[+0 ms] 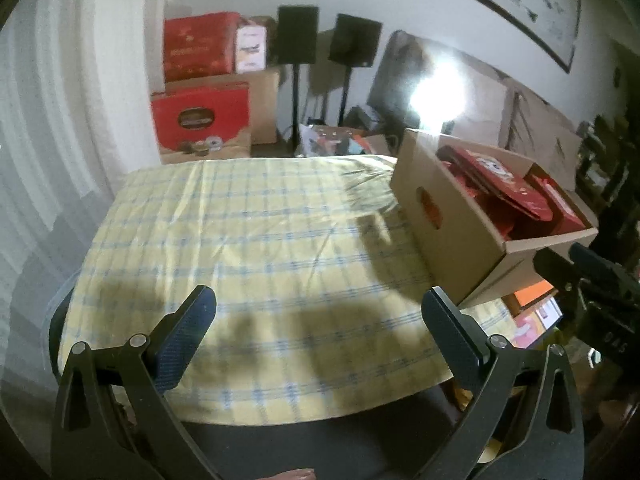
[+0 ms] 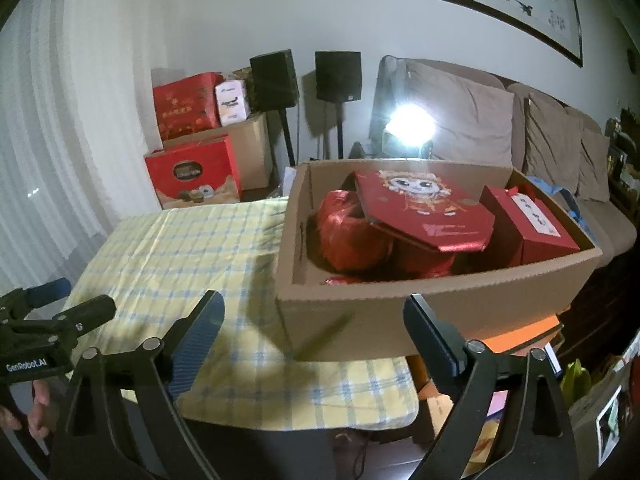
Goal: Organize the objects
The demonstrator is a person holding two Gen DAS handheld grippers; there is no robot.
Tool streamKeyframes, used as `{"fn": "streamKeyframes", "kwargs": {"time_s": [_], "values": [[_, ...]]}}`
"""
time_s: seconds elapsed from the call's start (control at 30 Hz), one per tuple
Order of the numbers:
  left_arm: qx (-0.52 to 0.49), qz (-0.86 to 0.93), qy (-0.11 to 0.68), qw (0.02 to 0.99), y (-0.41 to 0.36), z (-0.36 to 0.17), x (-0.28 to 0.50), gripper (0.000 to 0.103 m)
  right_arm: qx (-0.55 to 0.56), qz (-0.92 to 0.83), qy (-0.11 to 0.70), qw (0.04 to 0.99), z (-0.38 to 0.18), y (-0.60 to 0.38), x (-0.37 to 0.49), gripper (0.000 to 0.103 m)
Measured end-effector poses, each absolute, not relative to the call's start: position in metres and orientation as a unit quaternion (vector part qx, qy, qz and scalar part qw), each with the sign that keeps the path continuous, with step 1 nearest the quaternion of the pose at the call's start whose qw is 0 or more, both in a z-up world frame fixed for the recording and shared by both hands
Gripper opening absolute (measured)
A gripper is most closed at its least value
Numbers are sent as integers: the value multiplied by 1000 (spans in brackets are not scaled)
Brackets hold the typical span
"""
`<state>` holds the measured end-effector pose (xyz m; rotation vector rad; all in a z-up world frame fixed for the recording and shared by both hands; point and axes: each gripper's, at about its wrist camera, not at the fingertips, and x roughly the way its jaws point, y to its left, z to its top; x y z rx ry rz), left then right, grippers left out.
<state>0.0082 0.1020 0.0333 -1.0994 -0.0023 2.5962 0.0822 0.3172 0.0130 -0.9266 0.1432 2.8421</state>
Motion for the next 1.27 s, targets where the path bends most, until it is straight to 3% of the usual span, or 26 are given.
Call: {"fn": "streamKeyframes", "kwargs": {"time_s": [0.47, 1.27], "values": [[-371, 921, -4, 120, 65, 31, 26, 103, -307, 950, 27, 56, 5, 287, 92, 102], [-361, 928, 3, 98, 56, 32, 29, 103, -307, 950, 20, 51, 8, 271, 88, 102]]}}
